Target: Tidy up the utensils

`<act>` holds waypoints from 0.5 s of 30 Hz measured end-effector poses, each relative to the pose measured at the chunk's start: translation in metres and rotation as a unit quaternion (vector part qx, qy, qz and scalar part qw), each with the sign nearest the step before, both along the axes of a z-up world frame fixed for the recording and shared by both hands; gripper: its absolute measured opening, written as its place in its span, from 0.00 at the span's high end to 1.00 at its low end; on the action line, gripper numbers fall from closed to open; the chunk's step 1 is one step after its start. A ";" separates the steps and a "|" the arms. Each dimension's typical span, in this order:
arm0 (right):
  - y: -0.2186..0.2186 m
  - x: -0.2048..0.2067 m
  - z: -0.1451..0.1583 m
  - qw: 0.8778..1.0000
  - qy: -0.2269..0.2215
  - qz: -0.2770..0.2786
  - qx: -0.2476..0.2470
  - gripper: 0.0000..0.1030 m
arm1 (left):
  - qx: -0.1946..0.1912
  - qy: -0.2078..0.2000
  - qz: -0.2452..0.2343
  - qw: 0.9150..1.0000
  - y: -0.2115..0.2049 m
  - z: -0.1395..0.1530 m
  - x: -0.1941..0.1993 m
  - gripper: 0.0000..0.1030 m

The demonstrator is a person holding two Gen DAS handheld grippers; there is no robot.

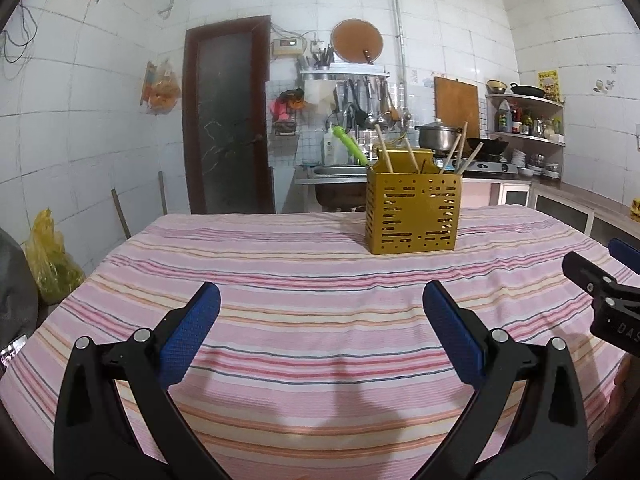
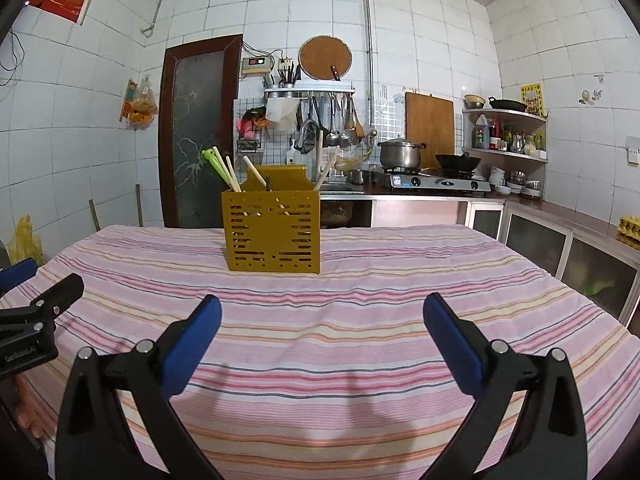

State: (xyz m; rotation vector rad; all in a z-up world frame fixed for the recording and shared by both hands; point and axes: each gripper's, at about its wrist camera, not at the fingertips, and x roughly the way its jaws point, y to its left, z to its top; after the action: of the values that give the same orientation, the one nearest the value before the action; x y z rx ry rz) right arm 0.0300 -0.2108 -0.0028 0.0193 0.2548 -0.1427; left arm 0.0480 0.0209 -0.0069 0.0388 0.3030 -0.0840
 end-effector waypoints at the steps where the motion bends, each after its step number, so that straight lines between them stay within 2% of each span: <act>1: 0.000 0.000 0.000 1.000 0.000 0.000 -0.002 0.04 | -0.001 0.001 0.002 1.000 0.001 0.000 0.000 0.05; 9: 0.002 -0.001 0.001 1.000 -0.004 -0.001 -0.005 0.04 | -0.005 -0.011 0.005 1.000 0.001 0.001 -0.005 0.05; 15: 0.001 -0.003 0.002 1.000 -0.006 -0.001 -0.005 0.04 | 0.014 -0.013 0.020 1.000 -0.005 0.001 -0.006 0.05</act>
State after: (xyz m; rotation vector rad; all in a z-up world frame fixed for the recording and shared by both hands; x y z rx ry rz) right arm 0.0272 -0.2096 -0.0010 0.0103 0.2411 -0.1460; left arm 0.0424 0.0164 -0.0061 0.0614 0.2795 -0.0394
